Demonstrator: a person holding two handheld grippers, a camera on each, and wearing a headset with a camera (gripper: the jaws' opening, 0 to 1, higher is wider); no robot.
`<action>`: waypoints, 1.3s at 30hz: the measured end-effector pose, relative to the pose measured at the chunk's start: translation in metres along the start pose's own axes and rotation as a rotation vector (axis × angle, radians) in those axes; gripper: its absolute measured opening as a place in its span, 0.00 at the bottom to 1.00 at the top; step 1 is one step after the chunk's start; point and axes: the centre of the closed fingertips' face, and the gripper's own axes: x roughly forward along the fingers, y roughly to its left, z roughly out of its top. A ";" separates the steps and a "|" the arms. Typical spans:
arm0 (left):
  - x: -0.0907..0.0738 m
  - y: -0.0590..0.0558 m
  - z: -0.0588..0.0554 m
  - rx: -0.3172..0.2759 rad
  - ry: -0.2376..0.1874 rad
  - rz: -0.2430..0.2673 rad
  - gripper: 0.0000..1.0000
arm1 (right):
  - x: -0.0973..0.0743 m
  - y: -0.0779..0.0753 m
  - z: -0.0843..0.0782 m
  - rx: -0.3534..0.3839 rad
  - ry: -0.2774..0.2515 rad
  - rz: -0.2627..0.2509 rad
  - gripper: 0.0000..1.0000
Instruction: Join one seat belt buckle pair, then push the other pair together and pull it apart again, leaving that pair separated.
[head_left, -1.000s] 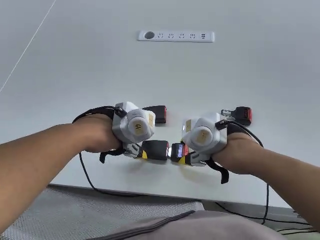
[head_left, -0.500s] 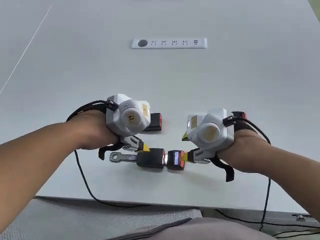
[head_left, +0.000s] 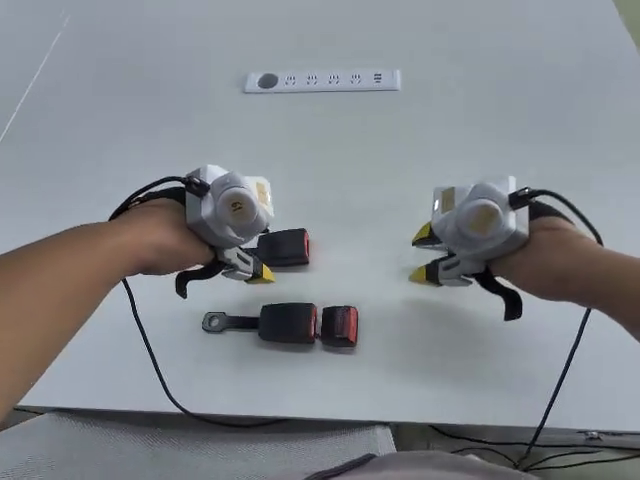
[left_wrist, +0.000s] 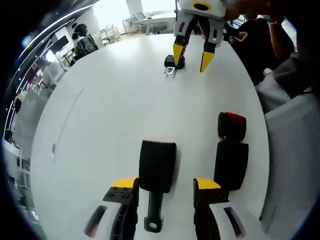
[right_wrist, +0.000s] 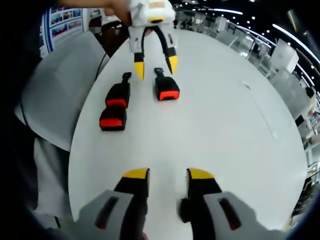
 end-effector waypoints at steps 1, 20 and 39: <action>0.001 0.002 0.000 -0.003 0.001 0.002 0.44 | -0.003 -0.006 -0.005 0.000 0.001 -0.010 0.31; 0.016 0.015 0.004 0.009 0.061 -0.037 0.44 | -0.022 -0.035 -0.054 0.045 0.041 -0.012 0.32; 0.021 0.007 -0.004 0.100 0.078 -0.087 0.32 | -0.007 -0.025 -0.047 -0.030 0.075 0.063 0.30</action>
